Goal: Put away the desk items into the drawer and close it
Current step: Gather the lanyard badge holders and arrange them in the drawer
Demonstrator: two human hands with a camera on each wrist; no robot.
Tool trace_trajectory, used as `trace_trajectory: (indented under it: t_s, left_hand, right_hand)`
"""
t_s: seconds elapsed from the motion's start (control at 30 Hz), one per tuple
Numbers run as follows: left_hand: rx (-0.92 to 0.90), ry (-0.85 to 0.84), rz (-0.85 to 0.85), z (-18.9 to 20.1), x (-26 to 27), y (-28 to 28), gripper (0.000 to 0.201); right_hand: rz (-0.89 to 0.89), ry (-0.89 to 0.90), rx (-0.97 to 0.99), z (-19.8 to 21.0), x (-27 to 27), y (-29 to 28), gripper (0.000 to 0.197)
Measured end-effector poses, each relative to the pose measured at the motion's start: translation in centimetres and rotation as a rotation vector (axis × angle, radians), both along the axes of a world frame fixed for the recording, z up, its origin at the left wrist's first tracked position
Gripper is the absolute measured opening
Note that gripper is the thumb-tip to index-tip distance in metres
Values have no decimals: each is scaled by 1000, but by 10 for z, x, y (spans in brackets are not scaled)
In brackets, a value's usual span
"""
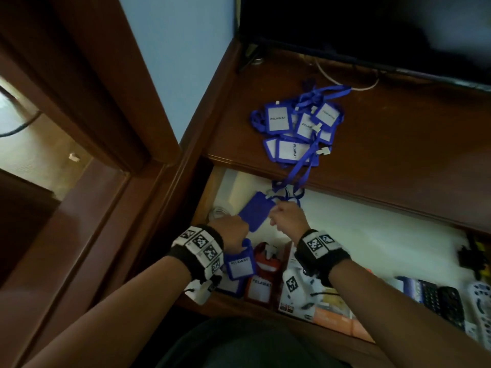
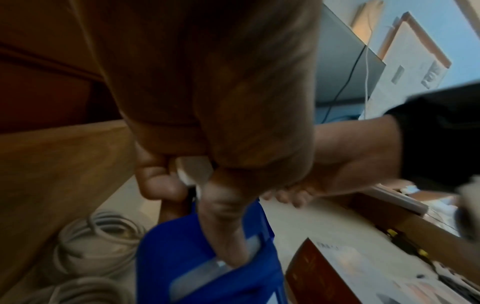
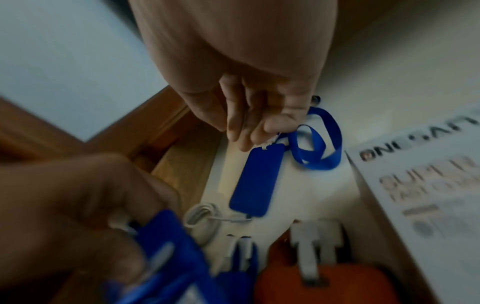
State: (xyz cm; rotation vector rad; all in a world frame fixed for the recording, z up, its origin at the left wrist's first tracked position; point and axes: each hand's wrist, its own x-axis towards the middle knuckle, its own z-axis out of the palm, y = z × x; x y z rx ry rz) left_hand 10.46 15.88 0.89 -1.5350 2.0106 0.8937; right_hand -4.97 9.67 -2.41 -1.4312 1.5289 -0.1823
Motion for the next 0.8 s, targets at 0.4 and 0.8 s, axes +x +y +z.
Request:
trace_trajectory:
  t_s: [0.4,0.8]
  left_hand:
    - [165,-67,-178,-25,-10,1,20]
    - [42,200,210,-22,39,4,38]
  right_hand:
    - [628,603,-170,-39,47,-22,72]
    - [647,719,-101,-57,41,-20,83]
